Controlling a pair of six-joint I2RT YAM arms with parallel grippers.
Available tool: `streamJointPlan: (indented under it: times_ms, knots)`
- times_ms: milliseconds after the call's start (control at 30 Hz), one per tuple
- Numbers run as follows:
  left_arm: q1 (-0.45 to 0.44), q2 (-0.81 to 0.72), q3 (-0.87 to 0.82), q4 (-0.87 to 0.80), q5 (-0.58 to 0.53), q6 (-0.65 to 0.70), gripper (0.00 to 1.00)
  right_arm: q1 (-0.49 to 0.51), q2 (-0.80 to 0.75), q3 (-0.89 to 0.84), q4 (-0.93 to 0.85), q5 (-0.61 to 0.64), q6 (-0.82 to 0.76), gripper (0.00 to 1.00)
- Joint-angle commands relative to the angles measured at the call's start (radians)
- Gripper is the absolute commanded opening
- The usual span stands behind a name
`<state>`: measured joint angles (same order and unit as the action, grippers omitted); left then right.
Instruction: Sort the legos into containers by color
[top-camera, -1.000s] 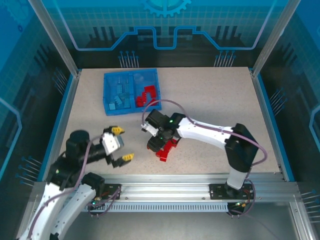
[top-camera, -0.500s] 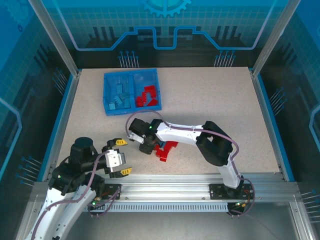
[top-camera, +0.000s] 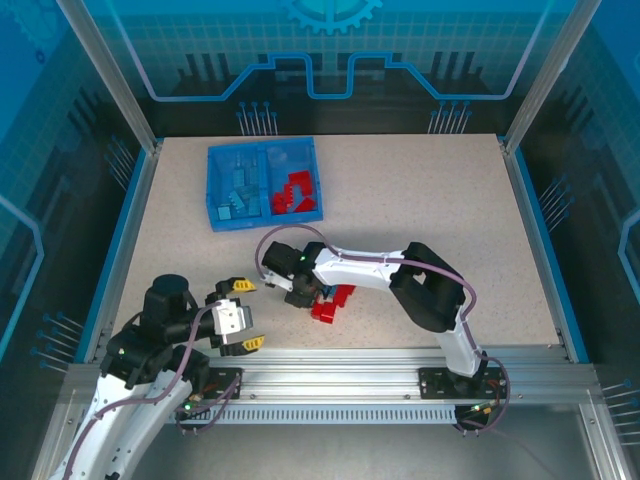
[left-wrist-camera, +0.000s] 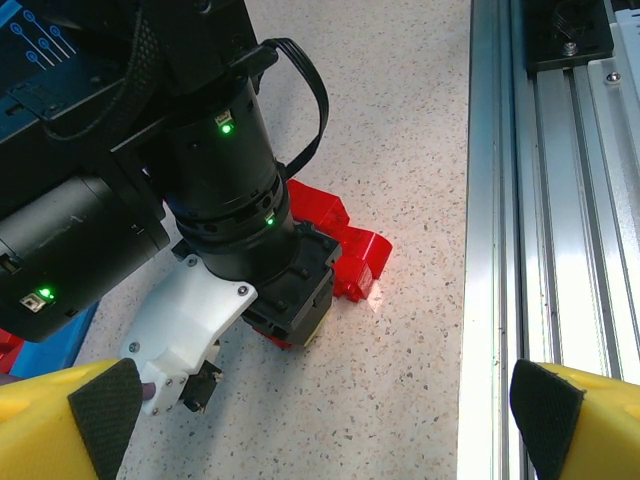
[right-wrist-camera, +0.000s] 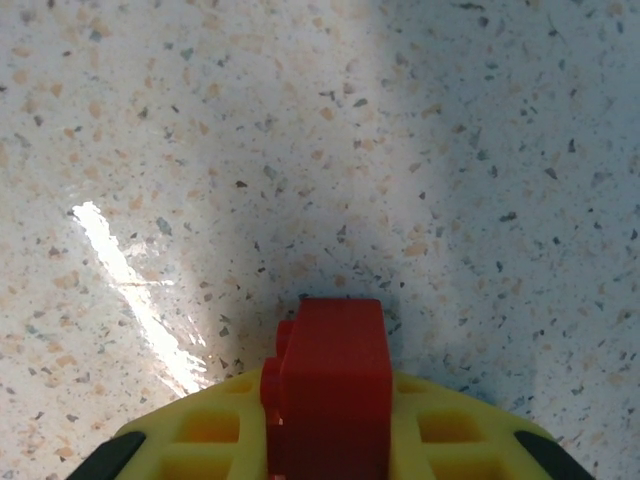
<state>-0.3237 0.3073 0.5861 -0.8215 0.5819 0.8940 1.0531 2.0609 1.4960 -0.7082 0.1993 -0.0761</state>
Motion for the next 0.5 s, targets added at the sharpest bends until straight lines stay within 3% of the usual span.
streamJointPlan:
  times_ms: [0,100,267,467]
  knots:
    - [-0.005,-0.008,-0.013,0.028,0.023,0.024,0.99,-0.007,-0.064,-0.013,0.001,-0.028,0.03,0.15]
    - [-0.004,-0.027,-0.027,0.099,0.013,-0.038,0.99,-0.044,-0.188,-0.022,0.058,-0.072,0.075,0.14]
    - [-0.005,-0.022,-0.04,0.282,-0.064,-0.313,0.99,-0.16,-0.324,0.012,0.212,-0.116,0.182,0.15]
    - [-0.005,0.113,0.007,0.329,-0.158,-0.587,0.99,-0.276,-0.133,0.282,0.24,-0.004,0.235,0.16]
